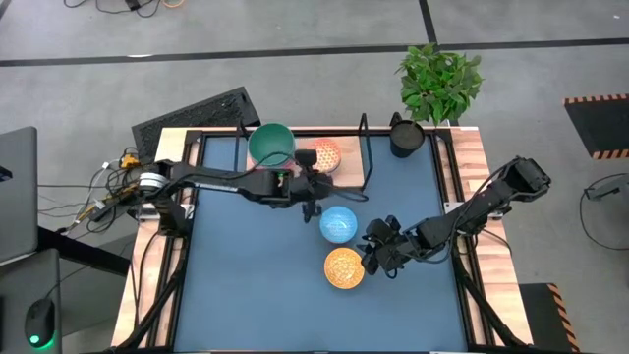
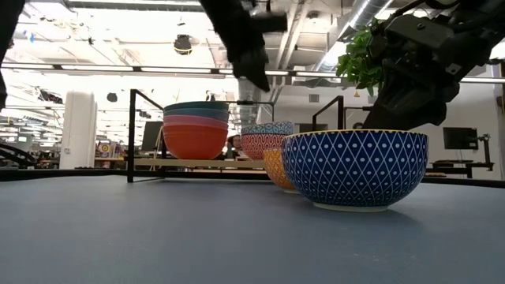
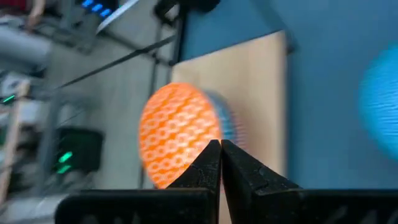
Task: Place and stack bowls onto a shelf
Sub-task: Stack the orange patterned bowl on top of the dark blue patterned bowl on the shelf
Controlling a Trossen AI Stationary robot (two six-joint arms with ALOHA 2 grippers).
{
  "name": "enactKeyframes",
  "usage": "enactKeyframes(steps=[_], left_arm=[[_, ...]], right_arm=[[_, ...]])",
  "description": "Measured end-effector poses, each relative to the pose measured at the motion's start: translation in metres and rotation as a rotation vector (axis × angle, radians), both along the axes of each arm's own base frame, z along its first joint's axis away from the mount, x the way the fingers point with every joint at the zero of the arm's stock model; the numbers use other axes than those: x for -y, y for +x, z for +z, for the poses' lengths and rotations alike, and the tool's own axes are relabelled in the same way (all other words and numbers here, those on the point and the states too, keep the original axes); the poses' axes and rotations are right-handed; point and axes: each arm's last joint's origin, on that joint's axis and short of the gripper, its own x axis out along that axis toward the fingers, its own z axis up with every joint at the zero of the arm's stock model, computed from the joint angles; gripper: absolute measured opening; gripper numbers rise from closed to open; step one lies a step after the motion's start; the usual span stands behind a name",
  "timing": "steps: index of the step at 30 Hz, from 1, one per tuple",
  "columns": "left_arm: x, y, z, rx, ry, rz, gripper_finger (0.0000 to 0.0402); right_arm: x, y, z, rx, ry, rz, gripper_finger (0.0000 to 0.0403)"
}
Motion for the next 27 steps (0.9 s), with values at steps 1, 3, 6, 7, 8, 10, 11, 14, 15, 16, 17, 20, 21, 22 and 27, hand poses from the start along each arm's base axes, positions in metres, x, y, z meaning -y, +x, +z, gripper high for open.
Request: enactKeyframes(steps=[1,3,6,7,8,10,11,14,15,16,17,20,21,22,27], left_arm=[[0.003,-0.002,0.006,0.02,-0.019,-0.025,0.0003],[0.005,-0.005,0.019,0.085,-0.037,-0.061,0.0006],[-0.011,-0.001,0.03,0.189,-0.033,-0.043,0.0011],[-0.018,0.0,0.029,0.199,-0.023,-0.032,0.0012],[-0.025,0.002,0.029,0.215,-0.022,-0.023,0.0013],[-0.039,0.009,0.024,0.255,-0.035,-0.032,0.0013],[-0.045,0.012,0.02,0.263,-0.042,-0.045,0.0013],[-0.062,0.022,0.006,0.262,-0.032,-0.078,0.0007],[-0.067,0.025,0.001,0.25,-0.027,-0.091,0.0005],[-0.071,0.028,-0.003,0.253,-0.023,-0.106,0.0003],[-0.074,0.03,-0.006,0.253,-0.021,-0.117,0.0001],[-0.082,0.033,-0.017,0.235,-0.028,-0.115,0.0001],[-0.084,0.034,-0.02,0.235,-0.035,-0.108,0.0002],[-0.086,0.034,-0.022,0.235,-0.045,-0.103,0.0002],[-0.095,0.033,-0.025,0.239,-0.072,-0.102,0.0]], right_arm=[[0.0,0.0,0.0,0.0,0.0,-0.001,0.0177],[0.0,0.0,0.0,0.002,-0.005,-0.004,0.0177],[0.001,0.0,0.0,0.009,-0.016,-0.015,0.0177],[0.001,0.0,0.0,0.01,-0.016,-0.015,0.0177],[0.001,0.0,0.0,0.011,-0.016,-0.015,0.0177],[0.001,0.0,0.0,0.01,-0.016,-0.015,0.0177],[0.001,0.0,0.0,0.011,-0.016,-0.015,0.0177],[0.001,0.0,0.0,0.01,-0.016,-0.015,0.0177],[0.001,0.0,0.0,0.009,-0.016,-0.015,0.0177],[0.001,0.0,0.0,0.008,-0.017,-0.015,0.0177],[0.001,0.0,0.0,0.007,-0.017,-0.015,0.0177],[0.001,0.0,0.0,0.003,-0.019,-0.015,0.0177],[0.001,-0.001,0.0,-0.001,-0.022,-0.014,0.0177],[0.001,-0.001,0.0,-0.002,-0.025,-0.012,0.0177],[0.001,-0.001,0.0,-0.005,-0.03,-0.01,0.0177]])
